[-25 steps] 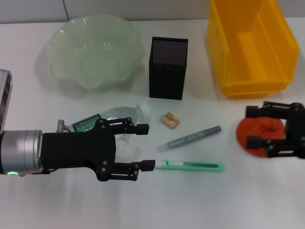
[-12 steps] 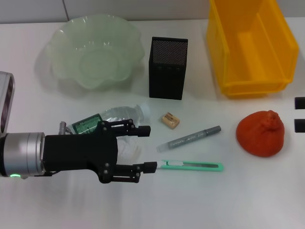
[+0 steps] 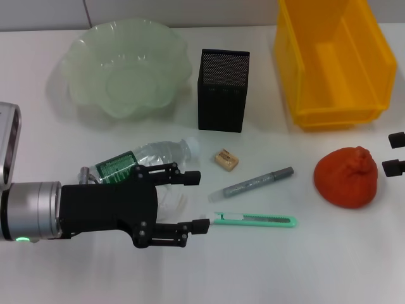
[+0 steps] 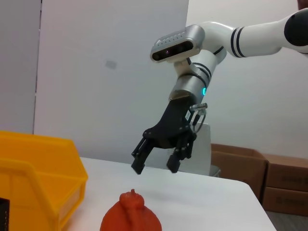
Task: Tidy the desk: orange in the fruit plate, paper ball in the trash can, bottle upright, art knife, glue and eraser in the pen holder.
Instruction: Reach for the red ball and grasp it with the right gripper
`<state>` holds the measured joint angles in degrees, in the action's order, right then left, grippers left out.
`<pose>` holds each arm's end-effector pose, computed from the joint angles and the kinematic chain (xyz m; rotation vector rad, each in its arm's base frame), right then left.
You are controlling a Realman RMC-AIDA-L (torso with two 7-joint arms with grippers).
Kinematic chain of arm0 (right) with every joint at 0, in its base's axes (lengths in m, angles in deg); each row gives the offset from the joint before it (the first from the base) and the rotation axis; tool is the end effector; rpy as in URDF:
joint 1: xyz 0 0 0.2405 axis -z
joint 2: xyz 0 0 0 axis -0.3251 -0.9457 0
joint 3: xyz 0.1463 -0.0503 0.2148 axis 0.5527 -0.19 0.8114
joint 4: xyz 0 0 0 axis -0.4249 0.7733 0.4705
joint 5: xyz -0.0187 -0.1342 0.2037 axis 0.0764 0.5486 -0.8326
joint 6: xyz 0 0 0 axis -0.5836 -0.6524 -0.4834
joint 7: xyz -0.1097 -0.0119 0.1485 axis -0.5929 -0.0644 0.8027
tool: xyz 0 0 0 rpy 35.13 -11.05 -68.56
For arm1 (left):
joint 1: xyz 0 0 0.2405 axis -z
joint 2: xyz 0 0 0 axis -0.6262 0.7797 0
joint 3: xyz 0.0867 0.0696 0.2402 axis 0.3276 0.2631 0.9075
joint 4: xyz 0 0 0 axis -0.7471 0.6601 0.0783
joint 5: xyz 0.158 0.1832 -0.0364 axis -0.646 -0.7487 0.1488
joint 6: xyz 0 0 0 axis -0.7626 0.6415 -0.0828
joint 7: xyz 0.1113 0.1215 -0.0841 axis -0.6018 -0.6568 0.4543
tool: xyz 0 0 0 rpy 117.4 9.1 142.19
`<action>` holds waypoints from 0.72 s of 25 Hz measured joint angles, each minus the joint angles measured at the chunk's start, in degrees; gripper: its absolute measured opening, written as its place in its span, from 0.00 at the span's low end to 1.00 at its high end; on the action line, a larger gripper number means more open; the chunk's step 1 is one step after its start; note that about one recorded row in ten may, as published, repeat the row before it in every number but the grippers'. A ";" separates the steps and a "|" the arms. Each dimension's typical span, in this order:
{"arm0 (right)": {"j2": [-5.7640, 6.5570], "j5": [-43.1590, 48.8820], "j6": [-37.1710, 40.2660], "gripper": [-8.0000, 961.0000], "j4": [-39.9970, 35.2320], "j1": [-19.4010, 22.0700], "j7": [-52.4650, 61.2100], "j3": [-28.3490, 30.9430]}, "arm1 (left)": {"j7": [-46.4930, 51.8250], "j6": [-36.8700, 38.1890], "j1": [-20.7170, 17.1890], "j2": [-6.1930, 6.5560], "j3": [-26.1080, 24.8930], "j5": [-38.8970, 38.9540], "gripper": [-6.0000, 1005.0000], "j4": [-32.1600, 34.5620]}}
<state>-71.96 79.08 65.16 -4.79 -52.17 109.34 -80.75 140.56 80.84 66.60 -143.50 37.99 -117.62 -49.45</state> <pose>0.3246 0.3596 0.0816 -2.8254 0.8482 0.2052 -0.2639 0.3004 -0.0840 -2.9308 -0.2425 -0.9467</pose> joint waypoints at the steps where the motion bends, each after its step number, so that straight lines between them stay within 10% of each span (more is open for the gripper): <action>1: 0.00 0.00 0.00 0.84 0.00 0.00 0.00 0.00 | 0.00 0.00 0.00 0.00 0.00 0.00 0.78 0.00; 18: -3.61 0.40 -8.64 0.83 -2.17 -0.68 -2.88 -8.99 | 2.35 0.57 -0.06 0.02 -0.01 0.08 0.78 -0.06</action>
<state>-75.58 79.48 56.52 -6.96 -52.86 106.46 -89.74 142.91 81.41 66.54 -143.48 37.98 -117.55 -49.52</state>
